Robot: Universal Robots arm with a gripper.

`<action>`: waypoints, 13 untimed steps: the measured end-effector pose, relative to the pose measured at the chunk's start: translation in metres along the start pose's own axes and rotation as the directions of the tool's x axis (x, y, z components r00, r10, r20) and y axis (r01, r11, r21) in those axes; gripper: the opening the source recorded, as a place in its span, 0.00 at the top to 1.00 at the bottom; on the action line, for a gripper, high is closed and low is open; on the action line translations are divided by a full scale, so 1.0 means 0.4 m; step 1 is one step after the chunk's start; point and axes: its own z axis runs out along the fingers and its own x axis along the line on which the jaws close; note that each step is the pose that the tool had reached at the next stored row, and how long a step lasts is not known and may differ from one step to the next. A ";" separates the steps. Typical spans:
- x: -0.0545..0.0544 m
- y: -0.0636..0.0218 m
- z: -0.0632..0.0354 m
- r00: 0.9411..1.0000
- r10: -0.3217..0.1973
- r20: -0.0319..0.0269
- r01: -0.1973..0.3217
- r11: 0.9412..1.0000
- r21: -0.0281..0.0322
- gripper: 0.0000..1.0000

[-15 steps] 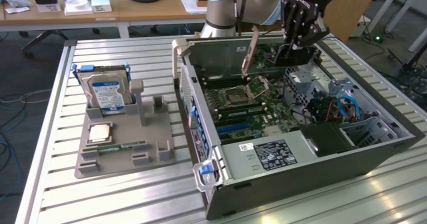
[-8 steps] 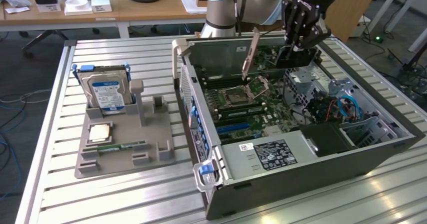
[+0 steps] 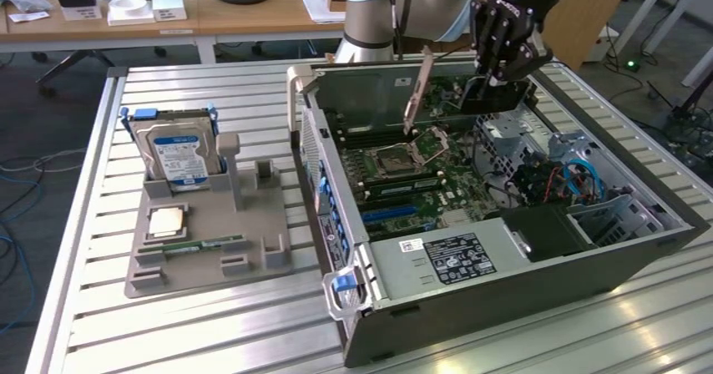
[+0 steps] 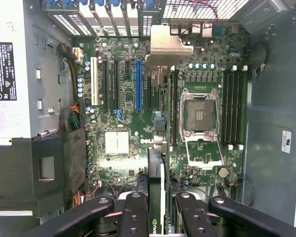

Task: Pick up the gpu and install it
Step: 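Insert the gpu into the slot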

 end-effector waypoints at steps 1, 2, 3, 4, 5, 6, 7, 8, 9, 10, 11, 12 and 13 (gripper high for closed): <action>0.000 0.000 0.002 1.000 0.000 0.000 0.000 1.000 0.000 0.74; 0.000 0.001 0.005 1.000 0.000 0.000 0.000 1.000 0.000 0.74; 0.000 0.002 0.008 1.000 0.000 0.000 0.000 1.000 0.000 0.74; 0.000 0.002 0.011 1.000 0.000 0.000 0.000 1.000 0.000 0.74; 0.000 0.003 0.015 1.000 0.000 0.000 0.000 1.000 0.000 0.74; 0.000 0.004 0.019 1.000 0.000 0.000 0.000 1.000 0.000 0.74; 0.001 0.005 0.023 1.000 0.000 0.000 0.000 1.000 0.000 0.74; 0.001 0.006 0.027 1.000 0.000 0.000 0.000 1.000 0.000 0.74; 0.001 0.007 0.031 1.000 0.000 0.000 0.000 1.000 0.000 0.74; 0.001 0.008 0.035 1.000 0.000 0.000 0.000 1.000 0.000 0.74; 0.001 0.009 0.040 1.000 0.000 0.000 0.000 1.000 0.000 0.74; 0.001 0.010 0.044 1.000 0.000 -0.001 0.000 1.000 0.000 0.74; 0.001 0.012 0.048 1.000 0.000 -0.001 0.000 1.000 0.000 0.74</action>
